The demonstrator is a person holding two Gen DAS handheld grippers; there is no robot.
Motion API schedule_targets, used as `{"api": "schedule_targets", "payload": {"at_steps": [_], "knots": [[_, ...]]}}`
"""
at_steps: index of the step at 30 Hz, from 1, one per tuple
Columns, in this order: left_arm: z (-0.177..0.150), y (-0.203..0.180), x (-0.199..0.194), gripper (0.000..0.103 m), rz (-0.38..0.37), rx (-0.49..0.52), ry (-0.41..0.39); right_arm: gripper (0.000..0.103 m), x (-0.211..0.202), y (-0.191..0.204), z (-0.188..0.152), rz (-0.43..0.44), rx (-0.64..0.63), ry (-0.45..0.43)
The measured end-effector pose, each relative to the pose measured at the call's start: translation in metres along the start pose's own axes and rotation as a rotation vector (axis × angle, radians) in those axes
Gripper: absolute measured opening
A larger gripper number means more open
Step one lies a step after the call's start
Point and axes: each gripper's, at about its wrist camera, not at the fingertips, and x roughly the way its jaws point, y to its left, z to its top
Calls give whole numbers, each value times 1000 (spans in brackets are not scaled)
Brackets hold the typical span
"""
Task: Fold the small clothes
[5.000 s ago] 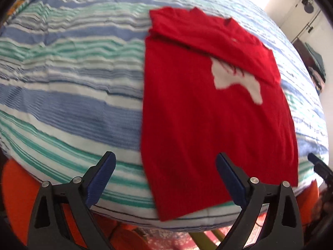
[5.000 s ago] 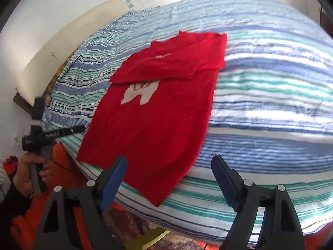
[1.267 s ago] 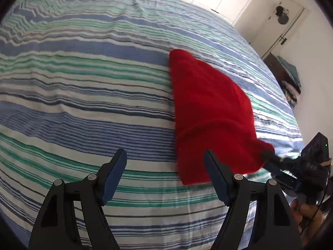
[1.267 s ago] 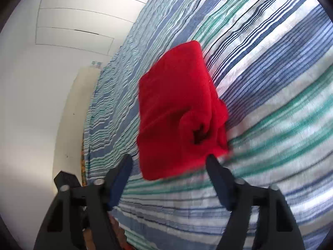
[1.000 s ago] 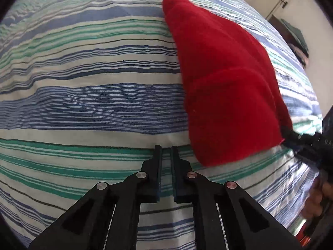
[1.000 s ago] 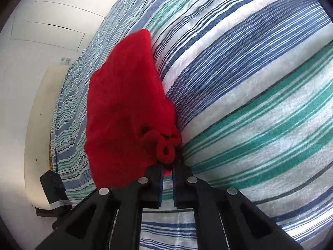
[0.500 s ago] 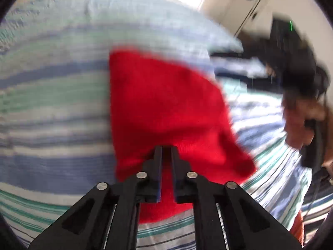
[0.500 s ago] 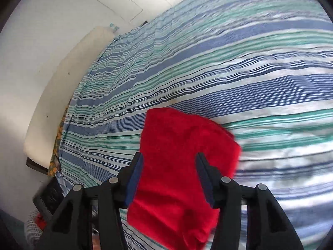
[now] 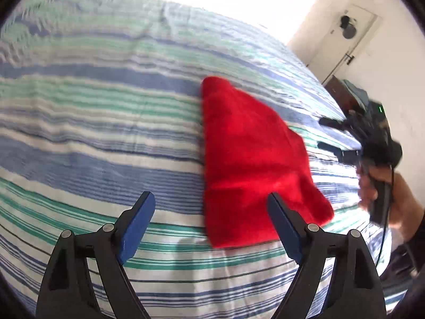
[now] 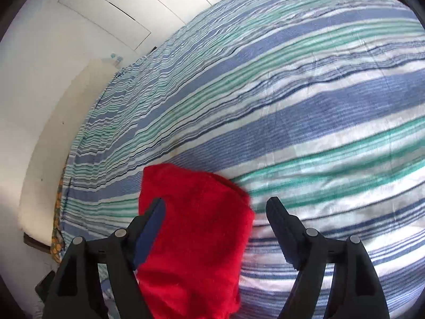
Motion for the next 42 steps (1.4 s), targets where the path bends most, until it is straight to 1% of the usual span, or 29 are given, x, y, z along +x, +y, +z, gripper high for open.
{"api": "schedule_targets", "payload": {"at_steps": [1, 2, 3, 5, 7, 8, 9, 10, 11, 12, 13, 16, 18, 20, 23, 25, 26, 27, 28, 29, 30, 31, 32, 34, 35, 36, 38, 40, 42], "knots": [[-1, 7, 17, 85, -16, -28, 71, 78, 3, -10, -4, 19, 29, 40], [1, 8, 27, 79, -35, -35, 106, 78, 8, -20, -8, 27, 59, 78], [-4, 6, 40, 77, -76, -24, 153, 77, 18, -30, -10, 33, 85, 109], [-12, -2, 53, 74, -107, 16, 188, 76, 41, -41, -14, 109, 135, 138], [-15, -7, 60, 73, -135, 25, 190, 72, 61, -45, -16, 187, 178, 139], [-14, -7, 65, 61, -171, 0, 204, 66, 72, -44, -14, 234, 191, 152], [-14, -6, 73, 42, -217, -41, 235, 53, 84, -41, -14, 247, 202, 168], [-10, -4, 71, 34, -235, -57, 243, 43, 96, -38, -16, 227, 210, 182], [-8, -5, 69, 29, -237, -52, 231, 22, 103, -34, -16, 201, 208, 194], [-5, -9, 61, 26, -230, -31, 215, 20, 103, -28, -18, 174, 195, 186], [-3, -13, 52, 26, -233, -8, 197, 20, 97, -23, -16, 163, 169, 165], [5, -34, 17, 26, -258, 59, 124, 18, 63, 0, -11, 205, 79, 93], [13, -53, -2, 26, -277, 105, 80, 17, 31, 17, -5, 201, -23, 53], [18, -70, -18, 26, -293, 139, 44, 17, -2, 27, 5, 217, -75, 16], [23, -100, -24, 26, -312, 184, 18, 17, -44, 40, 20, 227, -128, -35], [19, -112, -16, 33, -303, 192, 33, 17, -67, 38, 27, 211, -135, -58], [14, -116, -8, 46, -277, 184, 63, 18, -75, 35, 28, 177, -146, -63], [7, -120, 6, 59, -226, 186, 102, 25, -79, 29, 29, 119, -151, -58], [4, -125, 21, 61, -169, 197, 138, 34, -80, 21, 30, 35, -148, -51], [-7, -126, 29, 61, -109, 208, 169, 73, -80, 10, 28, -90, -144, -48], [-16, -125, 27, 61, -71, 220, 185, 103, -85, -1, 23, -223, -140, -66], [-22, -122, 22, 62, -40, 231, 186, 102, -95, -9, 15, -317, -149, -98], [-30, -120, 13, 64, -13, 251, 175, 102, -105, -11, 6, -359, -163, -117], [-43, -115, -13, 79, 78, 315, 118, 102, -129, -9, -20, -395, -188, -146], [-46, -114, -27, 90, 144, 356, 71, 102, -141, -4, -37, -410, -209, -148], [-43, -115, -36, 96, 210, 393, 22, 102, -152, 4, -58, -425, -241, -142], [-42, -112, -68, 97, 298, 445, -76, 102, -170, 21, -101, -448, -302, -118], [-45, -111, -90, 97, 313, 429, -102, 102, -181, 42, -144, -444, -343, -80], [-48, -103, -114, 97, 337, 362, -107, 102, -189, 62, -187, -454, -356, -53]]}}
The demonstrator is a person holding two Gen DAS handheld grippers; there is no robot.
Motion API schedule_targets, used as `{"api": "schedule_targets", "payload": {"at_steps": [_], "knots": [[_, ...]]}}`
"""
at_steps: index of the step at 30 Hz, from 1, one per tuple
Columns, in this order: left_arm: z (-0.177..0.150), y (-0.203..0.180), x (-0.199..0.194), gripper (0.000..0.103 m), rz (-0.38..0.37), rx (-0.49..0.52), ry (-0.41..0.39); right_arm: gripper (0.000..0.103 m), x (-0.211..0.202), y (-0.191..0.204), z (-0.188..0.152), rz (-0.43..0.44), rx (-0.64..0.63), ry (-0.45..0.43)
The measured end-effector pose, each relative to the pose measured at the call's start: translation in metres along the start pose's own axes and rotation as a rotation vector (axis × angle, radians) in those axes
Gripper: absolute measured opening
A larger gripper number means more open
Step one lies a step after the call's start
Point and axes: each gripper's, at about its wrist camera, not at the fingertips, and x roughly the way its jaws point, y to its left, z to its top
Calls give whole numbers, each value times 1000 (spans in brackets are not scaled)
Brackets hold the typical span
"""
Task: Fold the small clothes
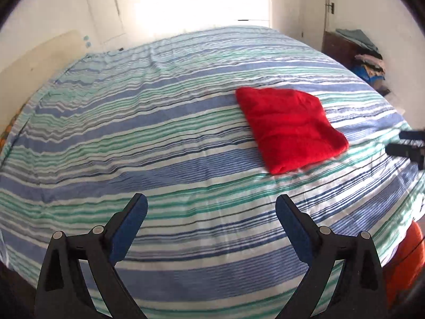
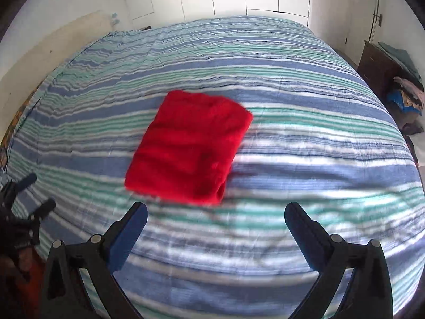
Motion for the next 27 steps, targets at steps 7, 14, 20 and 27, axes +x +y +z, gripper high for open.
{"api": "schedule_targets", "payload": {"at_steps": [7, 14, 20, 27], "knots": [[-15, 5, -37, 97, 58, -56, 163, 102, -64, 54, -73, -86, 18, 2], [-26, -1, -61, 97, 59, -32, 184, 102, -112, 79, -77, -154, -31, -15], [-28, -4, -69, 97, 56, -13, 205, 102, -120, 92, -80, -152, -53, 5], [-32, -6, -72, 97, 64, -9, 213, 102, -113, 97, -88, -147, -45, 31]]}}
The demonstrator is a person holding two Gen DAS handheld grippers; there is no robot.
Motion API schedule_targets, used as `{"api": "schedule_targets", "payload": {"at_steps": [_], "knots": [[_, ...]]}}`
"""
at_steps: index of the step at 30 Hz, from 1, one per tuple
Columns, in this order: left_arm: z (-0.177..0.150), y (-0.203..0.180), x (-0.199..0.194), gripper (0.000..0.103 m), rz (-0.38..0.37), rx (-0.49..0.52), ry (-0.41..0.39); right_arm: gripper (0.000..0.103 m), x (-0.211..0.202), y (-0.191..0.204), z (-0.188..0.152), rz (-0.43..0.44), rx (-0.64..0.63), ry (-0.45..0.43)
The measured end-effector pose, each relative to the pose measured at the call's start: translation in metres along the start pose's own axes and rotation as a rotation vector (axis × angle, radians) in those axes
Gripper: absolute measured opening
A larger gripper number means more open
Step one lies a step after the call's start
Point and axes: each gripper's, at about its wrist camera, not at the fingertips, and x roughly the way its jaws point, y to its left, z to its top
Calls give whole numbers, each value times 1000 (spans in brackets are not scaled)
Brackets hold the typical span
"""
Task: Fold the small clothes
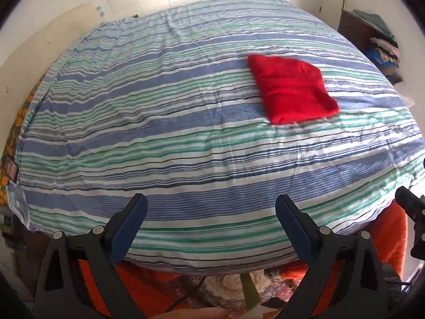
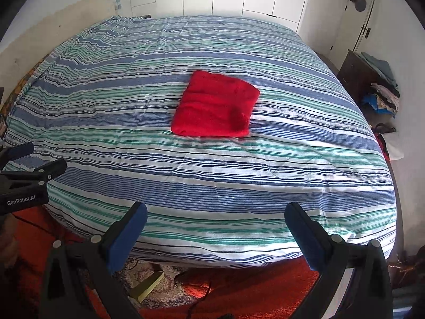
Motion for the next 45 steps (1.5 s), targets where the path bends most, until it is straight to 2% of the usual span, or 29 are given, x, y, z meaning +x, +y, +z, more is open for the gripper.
{"api": "schedule_targets", "payload": {"at_steps": [8, 28, 45], "knots": [[-6, -1, -6, 97, 7, 31, 8, 102, -6, 7, -5, -2, -17, 33], [-12, 6, -6, 97, 14, 27, 27, 102, -13, 20, -7, -6, -26, 34], [-14, 12, -12, 98, 5, 9, 2, 102, -17, 18, -8, -14, -14, 20]]}}
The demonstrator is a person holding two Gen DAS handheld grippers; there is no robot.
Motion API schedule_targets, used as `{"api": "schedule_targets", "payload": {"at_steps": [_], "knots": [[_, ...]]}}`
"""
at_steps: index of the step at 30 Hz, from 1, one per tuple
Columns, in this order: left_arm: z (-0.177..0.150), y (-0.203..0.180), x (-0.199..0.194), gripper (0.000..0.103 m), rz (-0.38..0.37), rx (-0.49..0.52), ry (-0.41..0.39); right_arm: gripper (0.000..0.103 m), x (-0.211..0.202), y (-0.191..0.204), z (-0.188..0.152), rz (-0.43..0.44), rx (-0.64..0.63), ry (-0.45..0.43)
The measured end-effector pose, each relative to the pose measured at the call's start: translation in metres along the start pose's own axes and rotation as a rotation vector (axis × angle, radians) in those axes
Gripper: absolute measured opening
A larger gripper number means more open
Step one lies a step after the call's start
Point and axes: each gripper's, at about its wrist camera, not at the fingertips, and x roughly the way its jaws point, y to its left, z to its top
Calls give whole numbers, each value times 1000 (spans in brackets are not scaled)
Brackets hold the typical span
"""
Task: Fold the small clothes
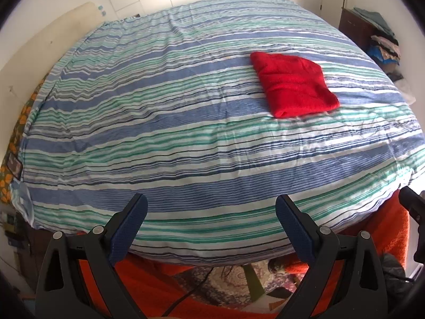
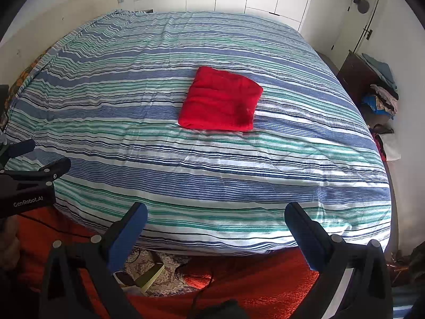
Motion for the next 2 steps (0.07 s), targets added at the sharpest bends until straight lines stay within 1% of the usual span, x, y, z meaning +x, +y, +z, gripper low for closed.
{"api": "schedule_targets", "payload": {"at_steps": [2], "knots": [[-1, -1, -3, 98, 0, 8, -8, 102, -2, 0, -1, 5, 4, -6]]}}
